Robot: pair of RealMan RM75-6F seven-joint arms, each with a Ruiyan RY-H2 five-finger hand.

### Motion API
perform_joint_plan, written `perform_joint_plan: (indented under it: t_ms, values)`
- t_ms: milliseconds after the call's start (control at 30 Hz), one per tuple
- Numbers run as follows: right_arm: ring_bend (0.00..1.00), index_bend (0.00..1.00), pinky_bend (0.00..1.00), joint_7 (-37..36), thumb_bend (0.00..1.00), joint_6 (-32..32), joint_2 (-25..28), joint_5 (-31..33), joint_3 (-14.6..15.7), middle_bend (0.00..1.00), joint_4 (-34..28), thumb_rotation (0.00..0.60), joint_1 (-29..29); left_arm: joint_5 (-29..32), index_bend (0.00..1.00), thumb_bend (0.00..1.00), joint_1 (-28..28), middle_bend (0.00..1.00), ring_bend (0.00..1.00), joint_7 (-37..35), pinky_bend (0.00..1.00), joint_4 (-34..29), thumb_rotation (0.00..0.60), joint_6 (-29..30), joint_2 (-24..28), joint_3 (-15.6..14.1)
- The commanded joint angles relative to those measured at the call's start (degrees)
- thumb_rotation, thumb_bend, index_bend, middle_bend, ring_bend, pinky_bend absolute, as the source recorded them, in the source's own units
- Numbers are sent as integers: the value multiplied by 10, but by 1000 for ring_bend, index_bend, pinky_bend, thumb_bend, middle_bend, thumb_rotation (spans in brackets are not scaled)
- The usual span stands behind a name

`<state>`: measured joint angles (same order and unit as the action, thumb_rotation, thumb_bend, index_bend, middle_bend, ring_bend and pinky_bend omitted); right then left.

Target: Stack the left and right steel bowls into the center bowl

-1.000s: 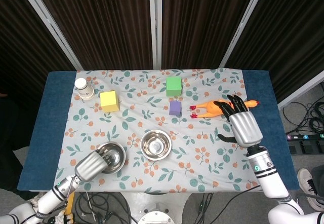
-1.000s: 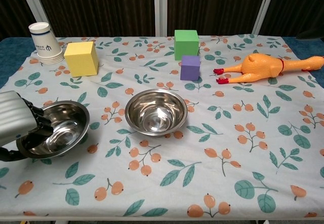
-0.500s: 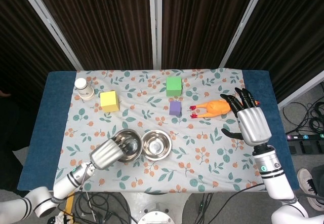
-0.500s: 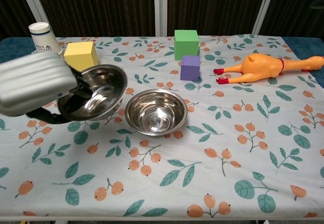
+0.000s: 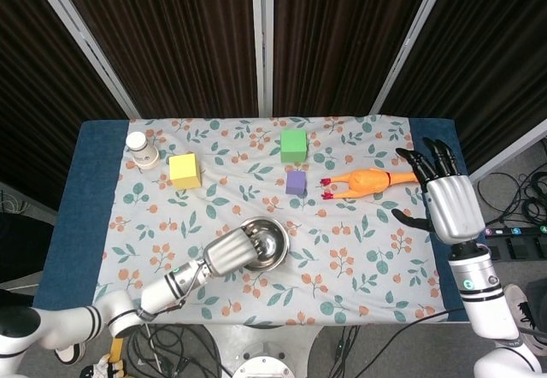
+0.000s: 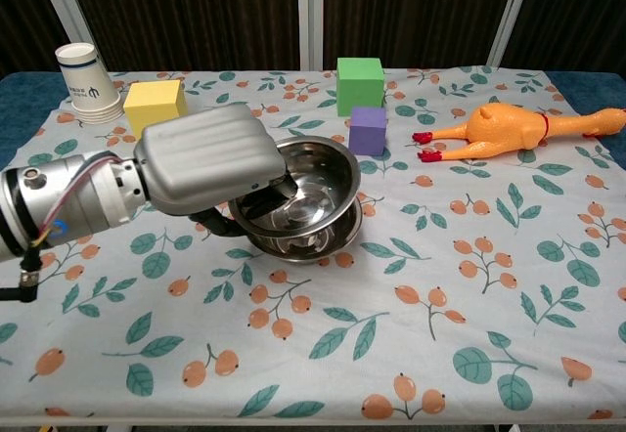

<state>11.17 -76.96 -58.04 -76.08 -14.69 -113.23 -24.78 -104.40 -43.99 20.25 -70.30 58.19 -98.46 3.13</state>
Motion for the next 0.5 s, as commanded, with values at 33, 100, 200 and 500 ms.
perform_joint_plan:
  t_ms: [33, 100, 200, 500]
  values:
    - [0, 136, 0, -10, 28, 3, 2, 4, -1, 219, 8, 600, 1, 8, 724, 295, -15, 734, 661, -32, 745, 29, 600, -6, -20, -1]
    - [0, 136, 0, -18, 27, 5, 2, 7, -2, 219, 14, 600, 2, 7, 614, 268, -21, 686, 647, -50, 728, 39, 600, -7, -18, -8]
    - [0, 137, 0, -26, 26, 8, 2, 10, -3, 219, 20, 600, 3, 6, 493, 225, -24, 629, 607, -57, 696, 47, 600, -4, -9, -17]
    - [0, 136, 0, -35, 28, 3, 5, -9, 5, 219, 17, 600, 11, 62, 466, 197, 26, 547, 497, 18, 611, -74, 600, 16, 116, -25]
